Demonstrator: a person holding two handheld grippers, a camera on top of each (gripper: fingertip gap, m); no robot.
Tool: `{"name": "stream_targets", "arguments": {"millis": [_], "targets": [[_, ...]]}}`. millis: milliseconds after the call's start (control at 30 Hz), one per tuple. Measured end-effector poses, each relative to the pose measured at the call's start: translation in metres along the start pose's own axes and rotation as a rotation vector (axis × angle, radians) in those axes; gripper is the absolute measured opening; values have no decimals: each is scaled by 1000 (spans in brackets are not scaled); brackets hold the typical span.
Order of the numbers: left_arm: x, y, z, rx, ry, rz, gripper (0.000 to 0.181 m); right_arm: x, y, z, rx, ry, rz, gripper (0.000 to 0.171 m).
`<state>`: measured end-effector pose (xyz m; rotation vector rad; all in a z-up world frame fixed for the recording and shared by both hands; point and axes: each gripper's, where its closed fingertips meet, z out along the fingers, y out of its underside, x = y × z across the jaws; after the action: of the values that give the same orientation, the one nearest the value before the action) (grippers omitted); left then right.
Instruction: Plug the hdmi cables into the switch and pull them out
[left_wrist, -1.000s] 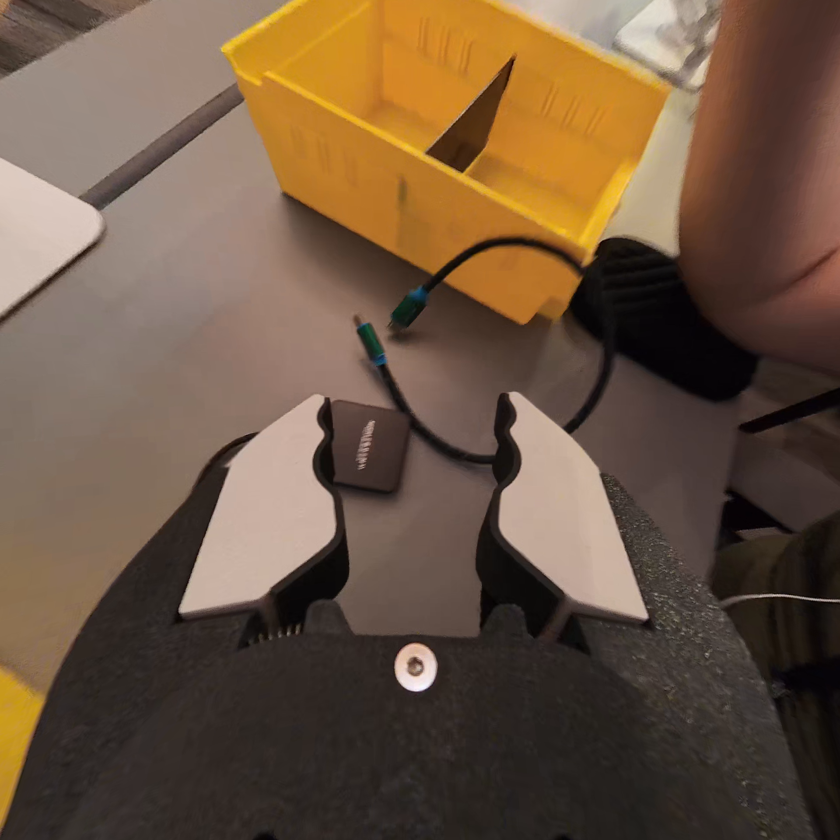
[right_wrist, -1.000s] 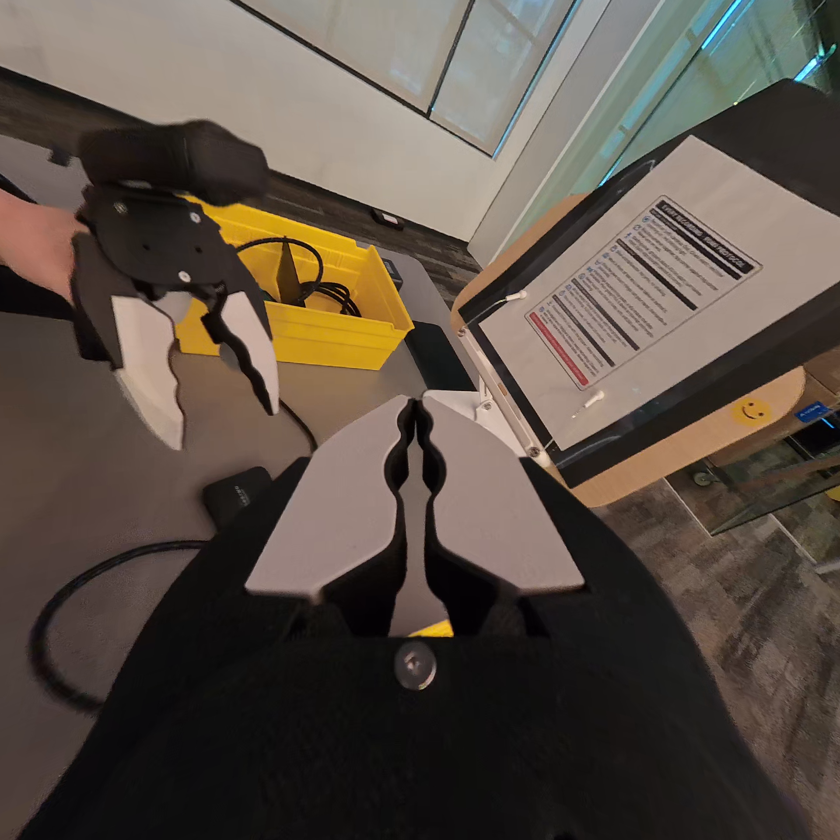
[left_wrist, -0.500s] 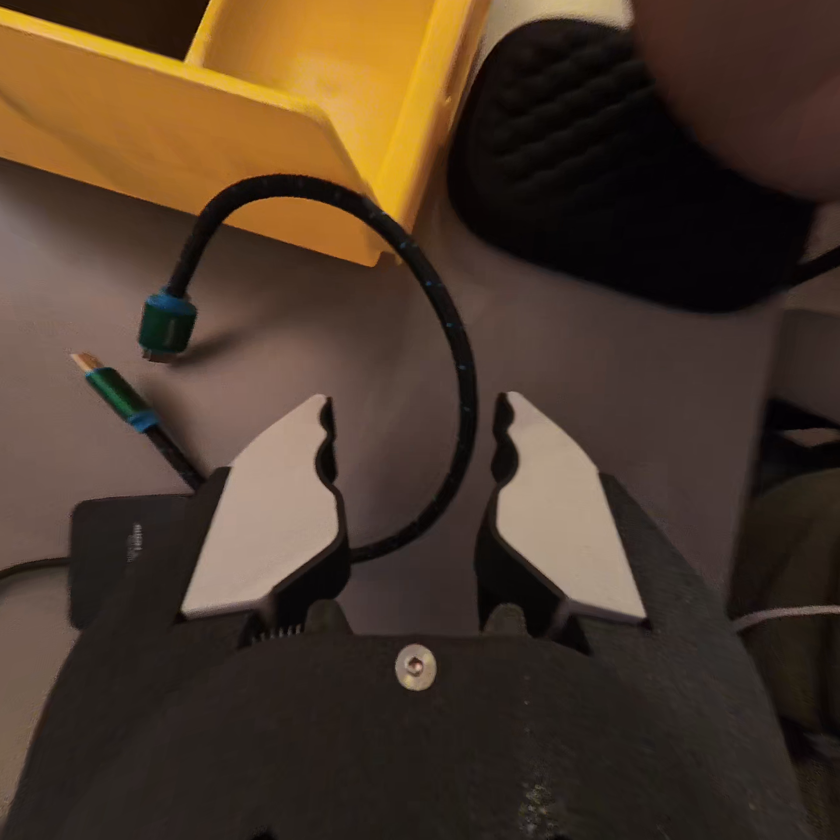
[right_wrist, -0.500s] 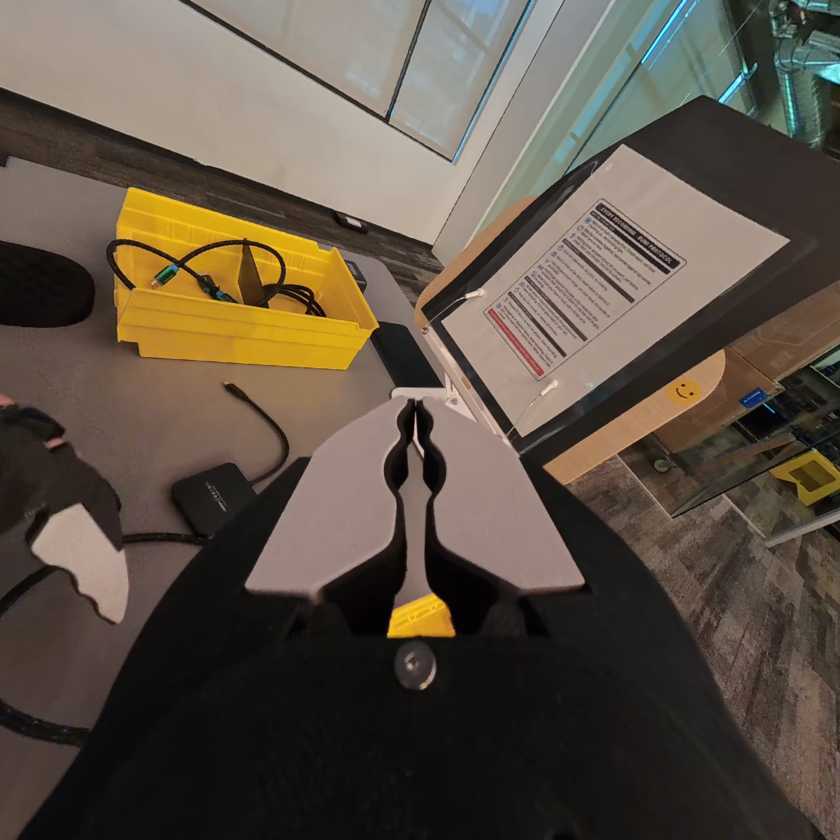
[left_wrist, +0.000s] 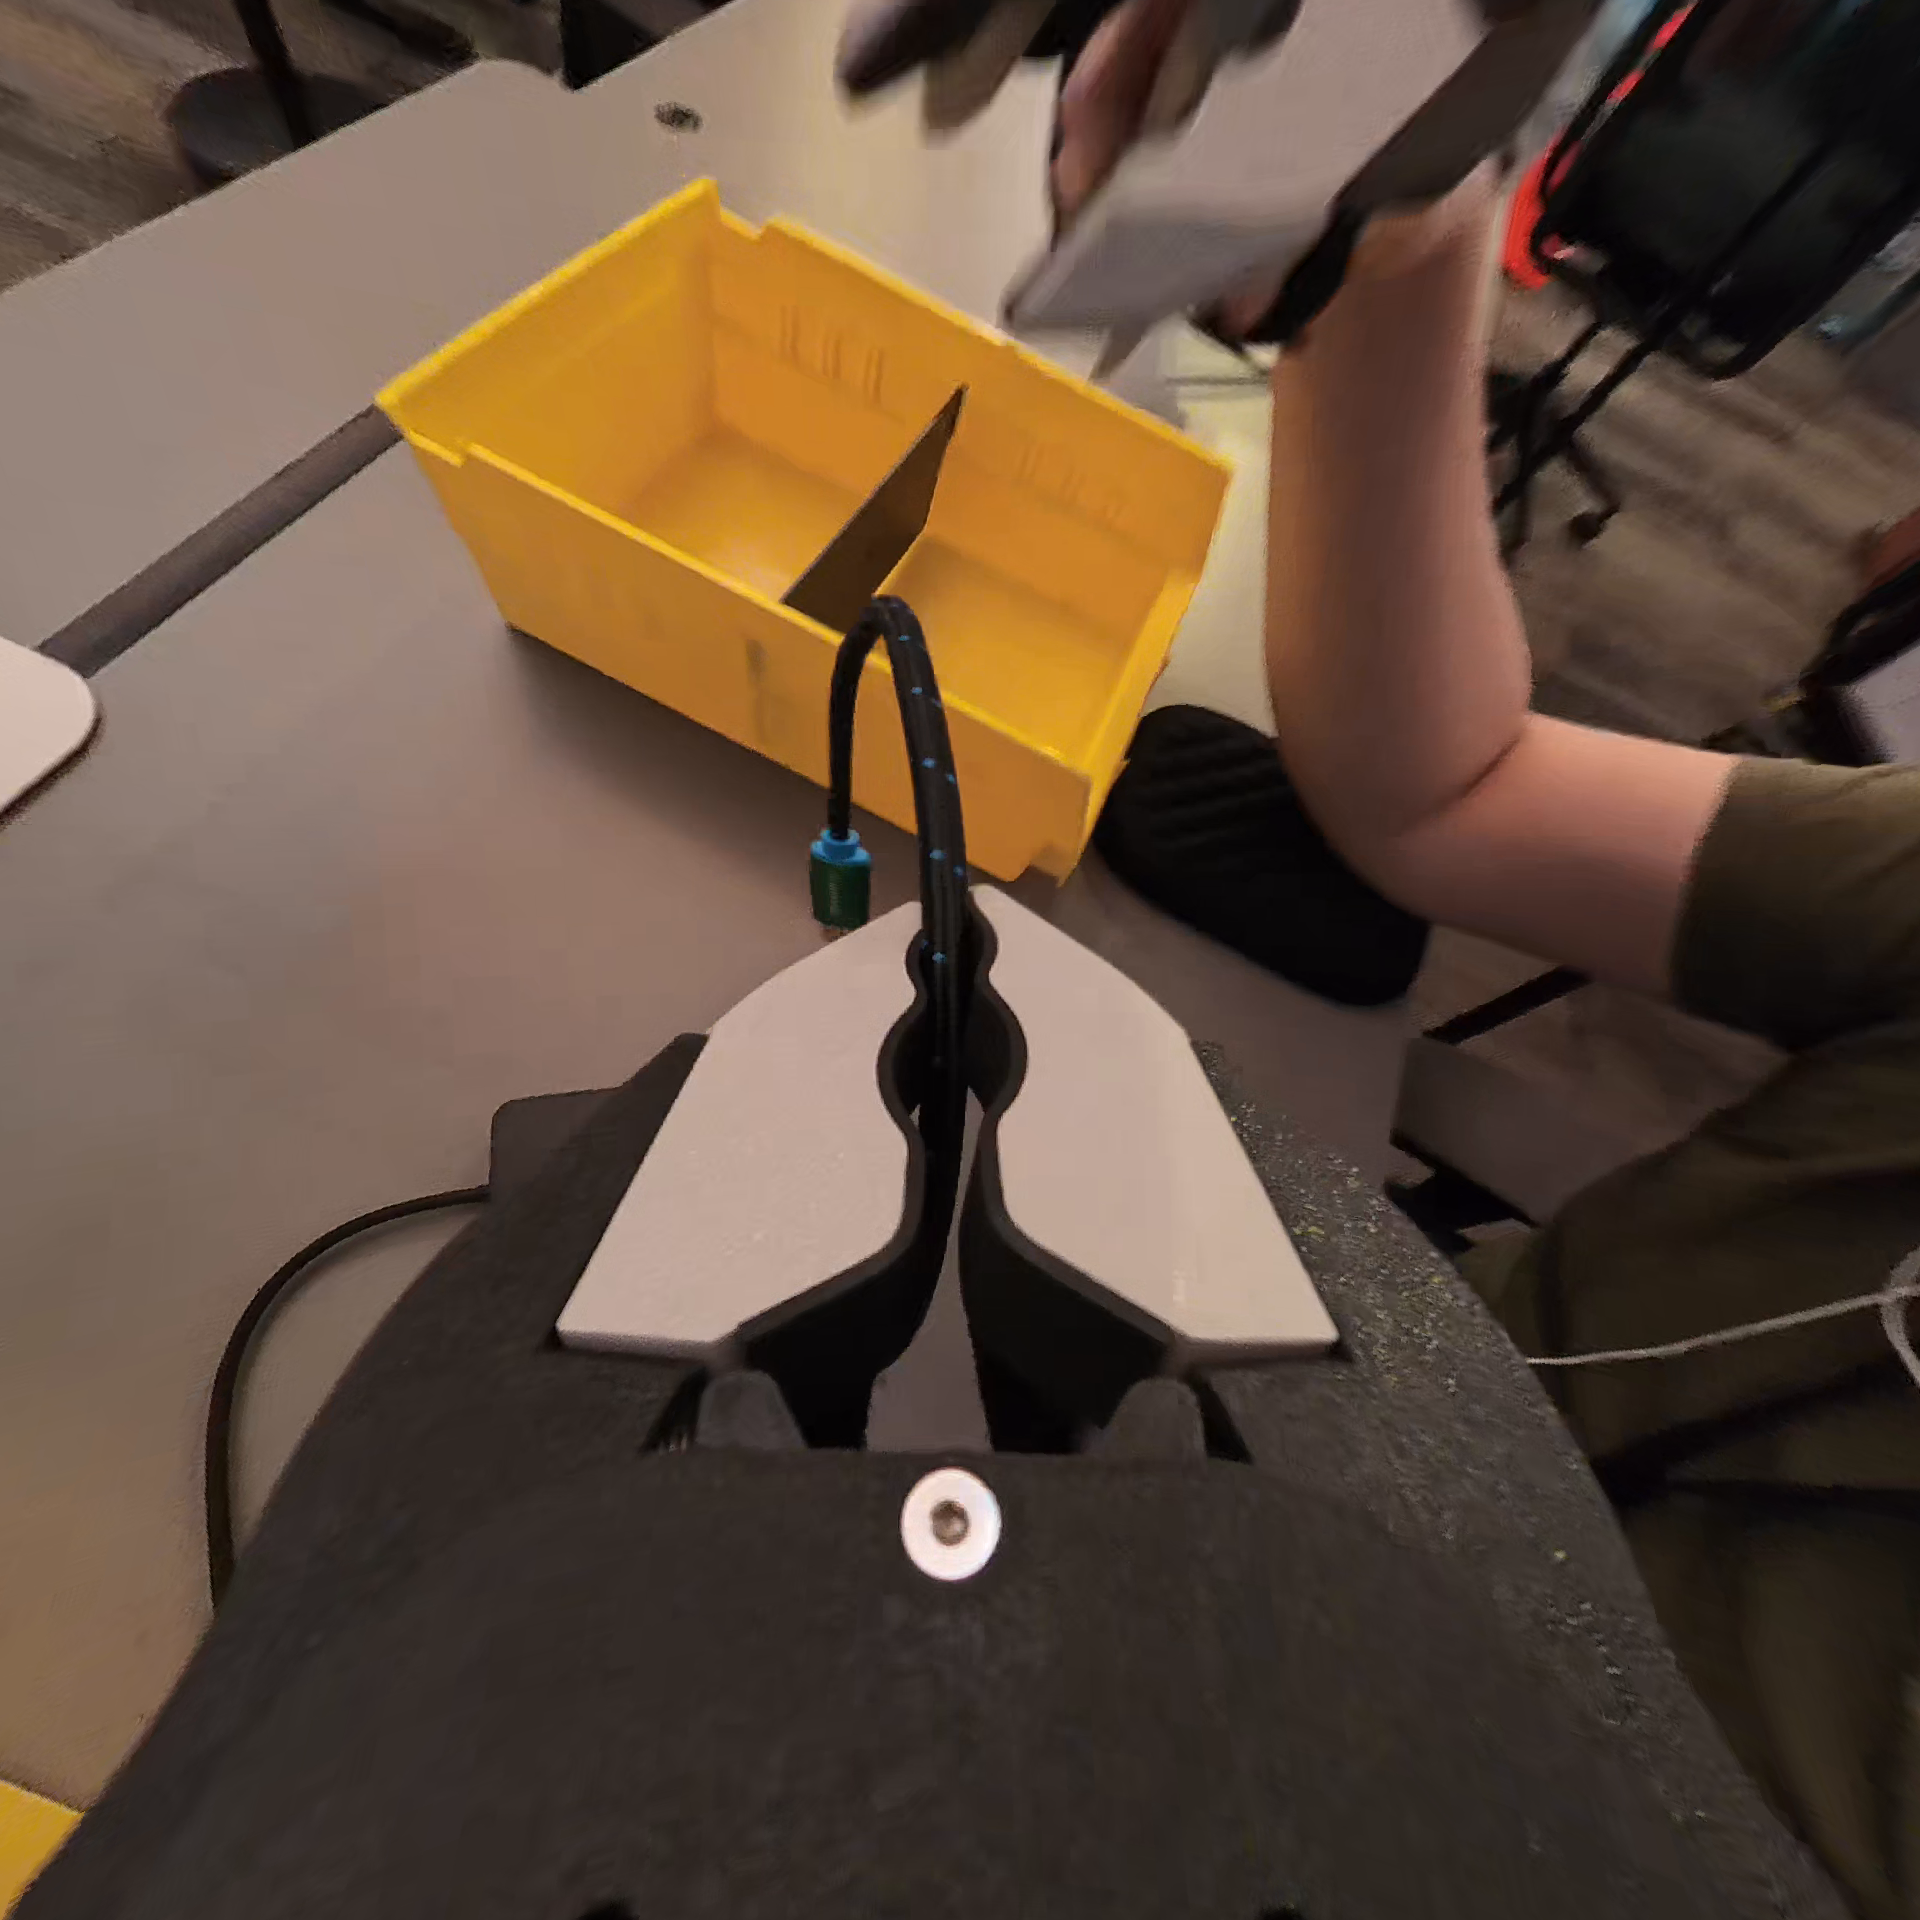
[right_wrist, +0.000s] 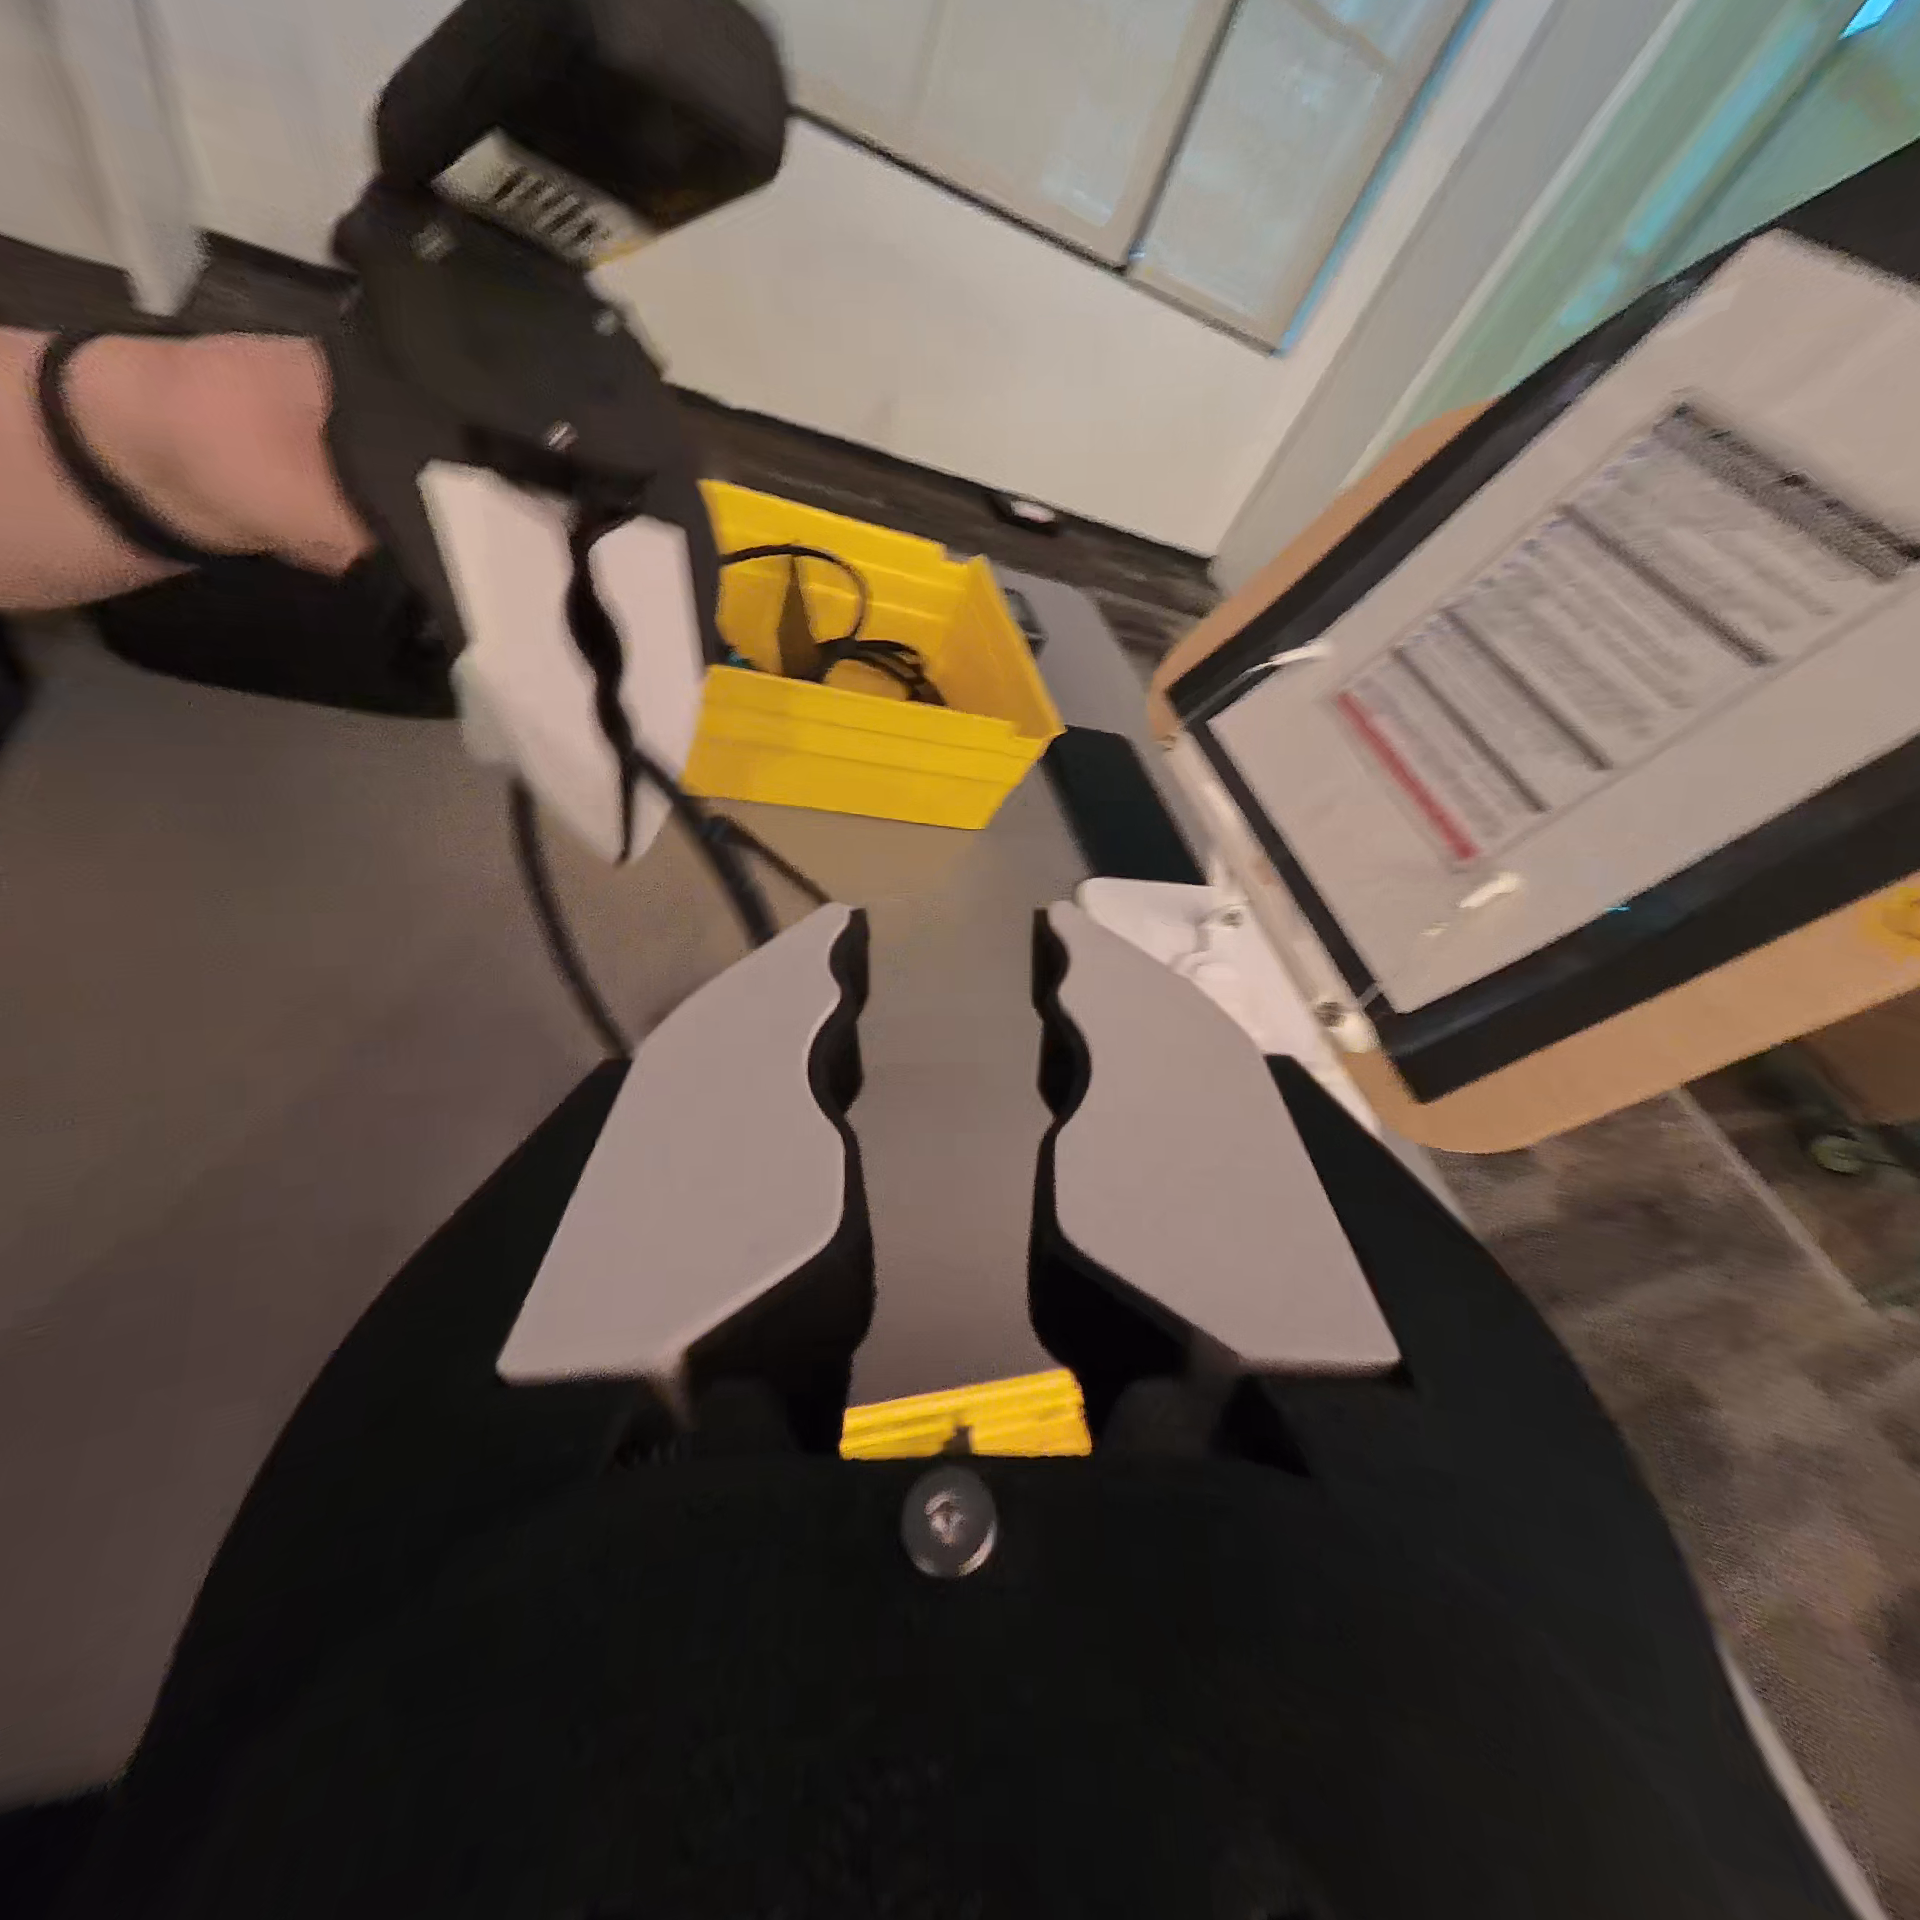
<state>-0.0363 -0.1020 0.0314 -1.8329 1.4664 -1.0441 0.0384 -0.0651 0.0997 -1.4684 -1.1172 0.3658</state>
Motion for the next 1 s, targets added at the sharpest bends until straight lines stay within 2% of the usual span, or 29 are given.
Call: {"name": "stream_targets", "arguments": {"millis": [33, 133, 267, 333, 400, 433, 467, 533, 567, 700, 833, 900, 1000], "targets": [[2, -5, -8, 11, 18, 2, 0, -7, 5, 2, -16, -49, 10, 37], [6, -16, -24, 10, -16, 69, 0, -22, 27, 18, -112, -128, -55, 45], [15, -29, -35, -14, -102, 182, 0, -39, 58, 50, -270, -184, -124, 44], [22, -34, -37, -25, -124, 209, 0, -42, 66, 62, -314, -190, -136, 16], [38, -35, -37, -38, -103, 218, 2, -45, 60, 68, -291, -205, -102, 9], [51, -35, -36, -37, -67, 222, 8, -43, 54, 69, -259, -196, -108, 8], [63, -36, -36, -25, -39, 228, 25, -41, 45, 68, -204, -179, -139, 8], [72, -39, -41, 7, -58, 258, 52, -37, 23, 62, -61, -117, -264, 8], [72, -42, -46, 30, -86, 280, 59, -37, 9, 58, 26, -78, -344, 8], [56, -60, -78, 241, -173, 314, 46, -42, -23, 44, 192, 14, -487, 8], [21, -67, -95, 447, -287, 306, 31, -59, -55, 23, 386, -63, -431, 8], [17, -64, -88, 489, -188, 251, 34, -69, -71, 8, 491, -116, -400, 8], [26, -59, -73, 524, 101, 143, 41, -81, -92, -13, 641, -197, -344, 9]]}}
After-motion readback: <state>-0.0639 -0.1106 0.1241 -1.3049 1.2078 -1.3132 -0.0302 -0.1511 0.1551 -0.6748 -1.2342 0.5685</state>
